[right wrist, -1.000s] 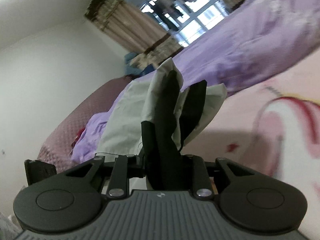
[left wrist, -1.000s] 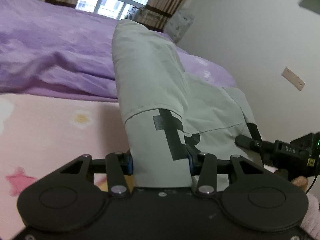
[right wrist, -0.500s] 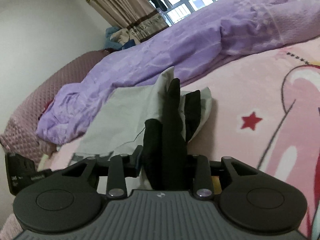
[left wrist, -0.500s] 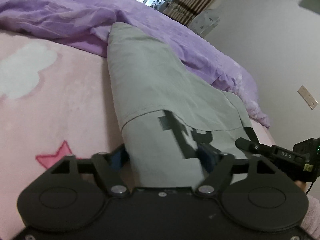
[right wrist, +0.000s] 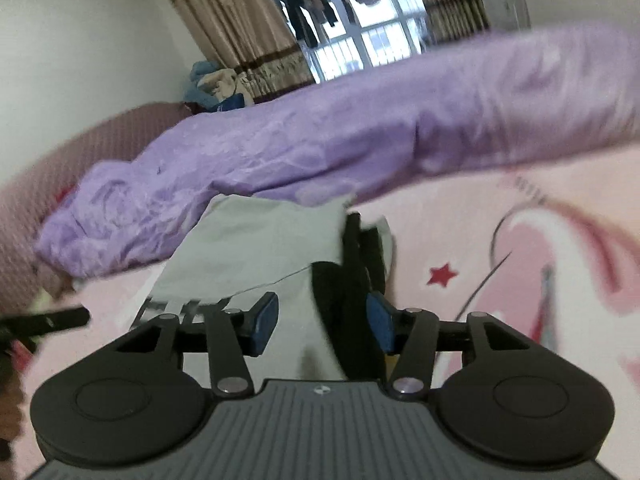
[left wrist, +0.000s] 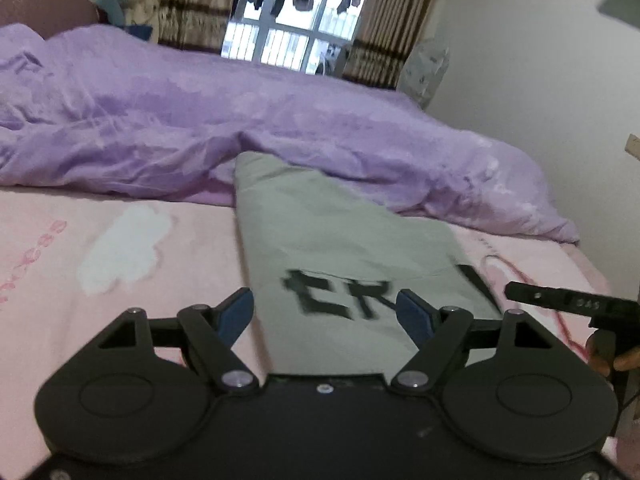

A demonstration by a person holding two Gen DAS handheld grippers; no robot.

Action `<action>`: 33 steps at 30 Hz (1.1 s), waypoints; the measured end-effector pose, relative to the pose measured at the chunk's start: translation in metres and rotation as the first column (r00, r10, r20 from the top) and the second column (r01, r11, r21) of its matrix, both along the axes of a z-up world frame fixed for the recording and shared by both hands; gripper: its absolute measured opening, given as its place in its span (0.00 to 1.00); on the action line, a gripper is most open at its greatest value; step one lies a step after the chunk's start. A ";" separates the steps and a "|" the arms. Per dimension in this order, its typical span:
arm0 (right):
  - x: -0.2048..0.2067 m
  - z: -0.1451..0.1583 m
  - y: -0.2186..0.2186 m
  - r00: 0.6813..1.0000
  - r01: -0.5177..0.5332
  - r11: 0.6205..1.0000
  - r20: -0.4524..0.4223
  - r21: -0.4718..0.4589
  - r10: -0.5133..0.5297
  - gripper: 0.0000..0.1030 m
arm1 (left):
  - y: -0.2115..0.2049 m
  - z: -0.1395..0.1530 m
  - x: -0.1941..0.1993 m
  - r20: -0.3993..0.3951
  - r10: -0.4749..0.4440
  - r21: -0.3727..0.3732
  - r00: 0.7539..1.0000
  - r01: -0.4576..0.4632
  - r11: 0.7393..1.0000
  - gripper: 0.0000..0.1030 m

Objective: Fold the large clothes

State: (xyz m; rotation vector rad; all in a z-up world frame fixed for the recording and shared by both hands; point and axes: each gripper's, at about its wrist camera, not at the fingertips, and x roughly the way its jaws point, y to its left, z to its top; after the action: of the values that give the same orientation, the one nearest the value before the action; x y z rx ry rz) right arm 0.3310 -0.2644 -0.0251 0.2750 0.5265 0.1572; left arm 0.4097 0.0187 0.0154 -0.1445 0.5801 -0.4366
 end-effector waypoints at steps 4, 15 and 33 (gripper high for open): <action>-0.041 0.015 0.040 0.999 0.046 0.986 0.025 -0.158 -0.043 0.37 | -0.022 -0.010 -0.048 0.027 0.016 -0.003 1.000 -0.016 1.000 0.77; -0.068 -0.028 0.068 0.997 0.050 0.965 -0.048 -0.258 -0.064 0.31 | -0.052 -0.060 -0.075 -0.056 0.030 0.051 0.998 -0.028 0.998 0.76; -0.087 -0.035 0.067 0.996 0.071 0.968 -0.038 -0.240 -0.083 0.29 | -0.066 -0.053 -0.094 0.015 0.033 0.144 0.999 -0.034 0.989 0.75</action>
State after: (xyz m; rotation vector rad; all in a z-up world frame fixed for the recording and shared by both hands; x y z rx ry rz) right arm 0.2438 -0.1972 -0.0597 0.0645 0.5756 0.0111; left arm 0.3157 -0.0469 -0.0377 -0.0133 0.5940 -0.3613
